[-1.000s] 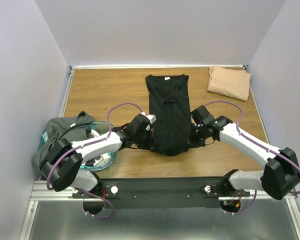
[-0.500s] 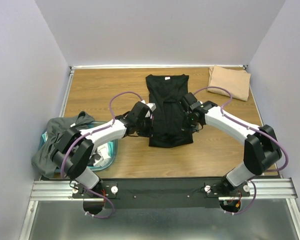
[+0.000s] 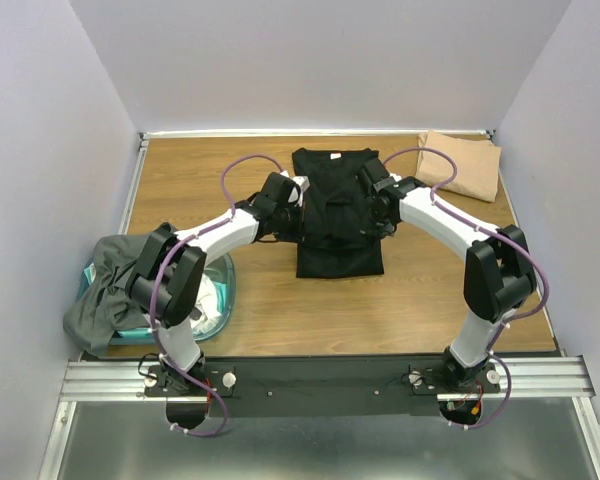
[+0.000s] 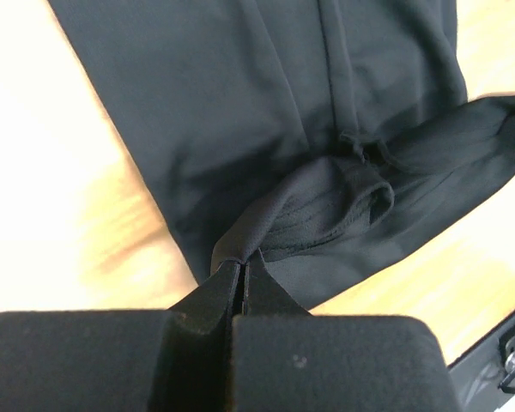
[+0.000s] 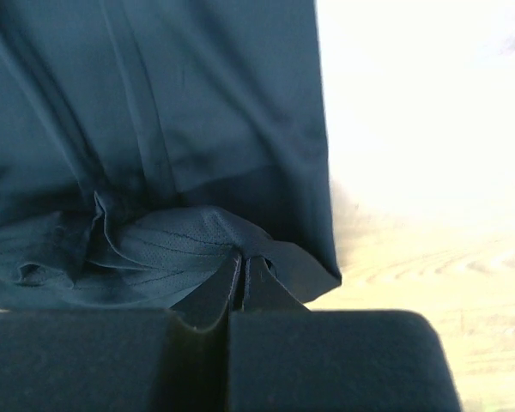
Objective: Fold and stack the t-shirts
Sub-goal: Fold the tshirt
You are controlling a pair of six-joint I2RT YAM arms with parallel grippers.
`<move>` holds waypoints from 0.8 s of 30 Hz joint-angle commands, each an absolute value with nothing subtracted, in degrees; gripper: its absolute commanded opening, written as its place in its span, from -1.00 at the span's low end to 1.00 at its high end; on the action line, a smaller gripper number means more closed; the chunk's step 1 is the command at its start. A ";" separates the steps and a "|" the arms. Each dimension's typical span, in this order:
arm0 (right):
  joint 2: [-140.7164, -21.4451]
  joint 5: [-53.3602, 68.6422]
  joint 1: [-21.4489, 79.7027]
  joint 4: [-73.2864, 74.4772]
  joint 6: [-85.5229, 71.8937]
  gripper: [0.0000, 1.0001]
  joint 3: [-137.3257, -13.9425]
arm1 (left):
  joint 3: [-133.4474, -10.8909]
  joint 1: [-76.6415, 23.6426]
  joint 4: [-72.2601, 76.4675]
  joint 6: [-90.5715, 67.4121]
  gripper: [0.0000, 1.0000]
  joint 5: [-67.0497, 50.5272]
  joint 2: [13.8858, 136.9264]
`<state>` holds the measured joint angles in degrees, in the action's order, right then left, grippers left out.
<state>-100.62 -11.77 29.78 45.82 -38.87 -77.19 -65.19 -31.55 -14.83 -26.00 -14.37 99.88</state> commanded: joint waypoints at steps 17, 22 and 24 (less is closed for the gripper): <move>-119.35 -12.83 21.27 42.98 -28.22 -0.99 -98.60 | -88.06 -24.79 -19.51 -21.18 -1.00 -17.93 116.89; -123.04 -11.69 20.48 42.98 -26.72 -0.99 -102.65 | -90.79 -24.00 -19.69 -20.92 -1.00 -17.75 119.79; -124.45 -11.43 20.30 42.98 -26.46 -0.99 -103.53 | -91.66 -23.82 -20.04 -20.66 -1.00 -18.02 121.46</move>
